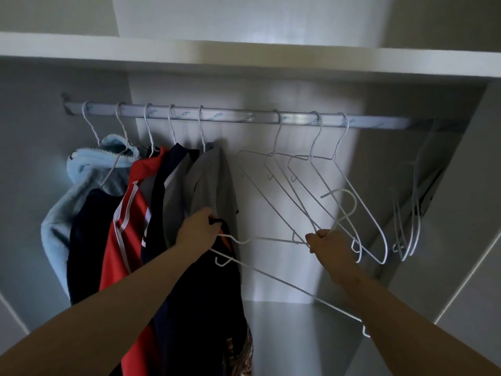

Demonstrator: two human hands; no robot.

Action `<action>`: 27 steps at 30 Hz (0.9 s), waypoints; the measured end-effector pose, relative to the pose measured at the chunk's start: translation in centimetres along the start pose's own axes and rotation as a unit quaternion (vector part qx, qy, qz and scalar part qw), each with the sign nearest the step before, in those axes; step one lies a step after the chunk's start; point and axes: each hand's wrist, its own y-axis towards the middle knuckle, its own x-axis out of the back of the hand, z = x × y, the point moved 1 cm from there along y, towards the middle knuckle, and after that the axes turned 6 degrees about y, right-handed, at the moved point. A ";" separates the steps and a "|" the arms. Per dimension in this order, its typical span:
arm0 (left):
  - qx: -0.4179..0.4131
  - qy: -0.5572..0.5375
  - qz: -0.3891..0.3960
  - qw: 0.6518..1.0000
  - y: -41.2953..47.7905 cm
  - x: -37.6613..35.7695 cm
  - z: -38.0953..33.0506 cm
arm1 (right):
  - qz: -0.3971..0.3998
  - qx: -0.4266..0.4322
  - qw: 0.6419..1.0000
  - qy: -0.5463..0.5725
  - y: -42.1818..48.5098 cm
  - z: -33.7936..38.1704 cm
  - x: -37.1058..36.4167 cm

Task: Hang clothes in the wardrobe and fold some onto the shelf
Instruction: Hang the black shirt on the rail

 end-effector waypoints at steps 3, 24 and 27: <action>-0.060 0.070 0.022 0.995 -1.1 -1.6 -0.4 | -0.007 -0.012 1.000 -0.021 -0.3 -0.9 0.4; -0.041 -0.208 0.139 0.967 -6.2 -7.2 -2.5 | 0.018 0.000 0.997 -0.068 -3.7 -3.9 0.2; -0.054 -0.169 0.096 0.979 -5.0 -5.3 -1.8 | 0.019 -0.002 0.999 -0.049 -3.5 -3.7 0.4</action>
